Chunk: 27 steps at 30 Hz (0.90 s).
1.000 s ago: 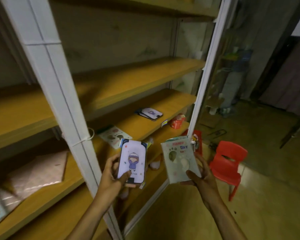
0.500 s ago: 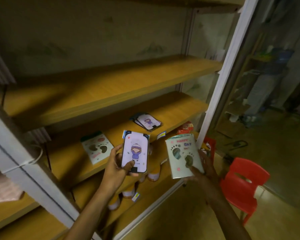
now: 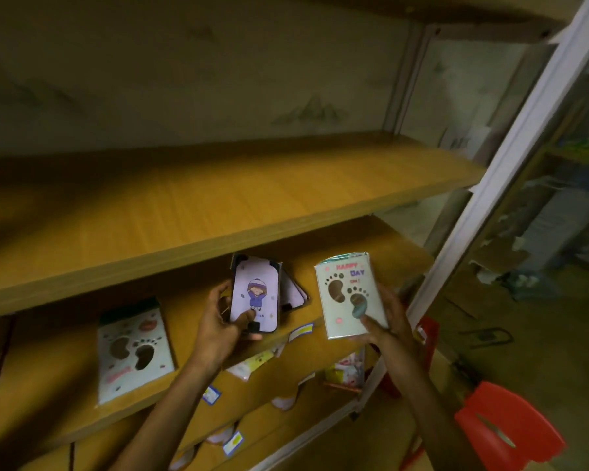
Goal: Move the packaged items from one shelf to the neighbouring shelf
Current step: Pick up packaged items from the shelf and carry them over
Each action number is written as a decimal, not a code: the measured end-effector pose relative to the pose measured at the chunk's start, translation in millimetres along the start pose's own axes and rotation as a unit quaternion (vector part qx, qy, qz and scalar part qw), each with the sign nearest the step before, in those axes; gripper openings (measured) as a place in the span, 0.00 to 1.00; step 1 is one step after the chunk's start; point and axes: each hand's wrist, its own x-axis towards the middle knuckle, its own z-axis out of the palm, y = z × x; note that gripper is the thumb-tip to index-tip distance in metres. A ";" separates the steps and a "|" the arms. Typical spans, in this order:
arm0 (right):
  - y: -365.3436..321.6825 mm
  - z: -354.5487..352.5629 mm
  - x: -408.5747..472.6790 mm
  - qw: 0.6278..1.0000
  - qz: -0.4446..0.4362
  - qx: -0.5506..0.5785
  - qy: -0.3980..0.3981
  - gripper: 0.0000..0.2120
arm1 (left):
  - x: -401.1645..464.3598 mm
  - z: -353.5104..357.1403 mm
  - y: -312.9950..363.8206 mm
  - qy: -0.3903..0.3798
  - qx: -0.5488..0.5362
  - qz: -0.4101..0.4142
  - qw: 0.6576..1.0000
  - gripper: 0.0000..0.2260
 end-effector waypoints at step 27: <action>26.1 -34.1 170.5 0.971 0.068 0.052 -0.224 0.30 | 42.9 85.0 -24.2 0.205 0.497 0.036 0.843 0.30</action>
